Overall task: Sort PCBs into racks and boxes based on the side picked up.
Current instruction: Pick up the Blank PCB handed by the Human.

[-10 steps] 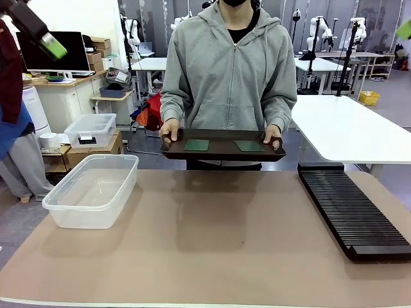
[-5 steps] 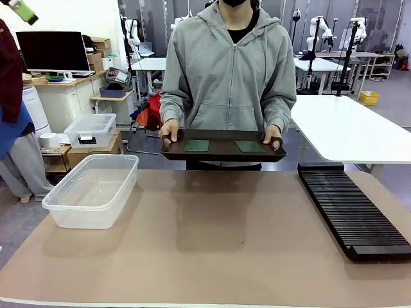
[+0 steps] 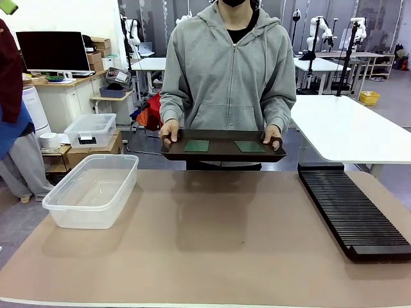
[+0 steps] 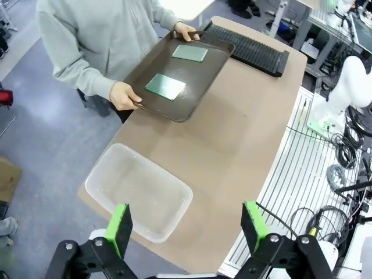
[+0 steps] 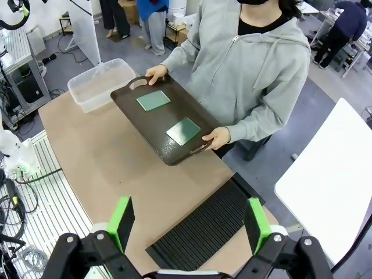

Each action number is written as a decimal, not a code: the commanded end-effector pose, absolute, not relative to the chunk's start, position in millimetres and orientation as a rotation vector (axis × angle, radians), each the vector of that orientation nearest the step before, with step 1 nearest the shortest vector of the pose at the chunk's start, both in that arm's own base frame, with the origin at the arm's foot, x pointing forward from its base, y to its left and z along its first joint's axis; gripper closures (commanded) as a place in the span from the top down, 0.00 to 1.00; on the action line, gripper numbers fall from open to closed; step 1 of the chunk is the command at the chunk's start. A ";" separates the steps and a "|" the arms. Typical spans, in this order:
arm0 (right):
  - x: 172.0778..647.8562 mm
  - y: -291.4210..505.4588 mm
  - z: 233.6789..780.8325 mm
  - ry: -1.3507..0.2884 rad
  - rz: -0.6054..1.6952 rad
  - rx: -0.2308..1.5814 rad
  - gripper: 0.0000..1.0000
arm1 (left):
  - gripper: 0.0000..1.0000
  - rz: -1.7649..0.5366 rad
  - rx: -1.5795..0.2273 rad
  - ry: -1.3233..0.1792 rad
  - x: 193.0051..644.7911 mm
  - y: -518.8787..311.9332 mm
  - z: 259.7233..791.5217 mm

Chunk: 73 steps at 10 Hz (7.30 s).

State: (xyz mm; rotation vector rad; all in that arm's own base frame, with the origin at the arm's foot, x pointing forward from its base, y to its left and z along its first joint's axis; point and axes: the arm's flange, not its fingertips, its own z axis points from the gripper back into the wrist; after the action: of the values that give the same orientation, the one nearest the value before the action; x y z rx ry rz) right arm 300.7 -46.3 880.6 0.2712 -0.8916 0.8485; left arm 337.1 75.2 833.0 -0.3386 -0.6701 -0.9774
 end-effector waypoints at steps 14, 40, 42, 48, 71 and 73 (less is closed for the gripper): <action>290.5 -88.9 905.9 -0.705 0.925 0.419 1.00 | 1.00 -0.894 -0.204 -0.712 288.8 63.2 862.4; 317.3 -198.1 877.9 -0.892 1.180 0.405 1.00 | 1.00 -1.042 -0.273 -0.953 283.3 131.3 839.2; 317.3 -198.1 877.9 -0.892 1.180 0.405 1.00 | 1.00 -1.042 -0.273 -0.953 283.3 131.3 839.2; 317.3 -198.1 877.9 -0.892 1.180 0.405 1.00 | 1.00 -1.042 -0.273 -0.953 283.3 131.3 839.2; 317.3 -198.1 877.9 -0.892 1.180 0.405 1.00 | 1.00 -1.042 -0.273 -0.953 283.3 131.3 839.2; 317.3 -198.1 877.9 -0.892 1.180 0.405 1.00 | 1.00 -1.042 -0.273 -0.953 283.3 131.3 839.2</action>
State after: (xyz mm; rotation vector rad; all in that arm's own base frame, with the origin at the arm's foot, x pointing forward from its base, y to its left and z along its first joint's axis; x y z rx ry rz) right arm 319.2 -199.6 878.4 0.3925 -0.8848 1.1651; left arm 284.6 132.1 839.4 -0.2771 -0.9538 -1.0344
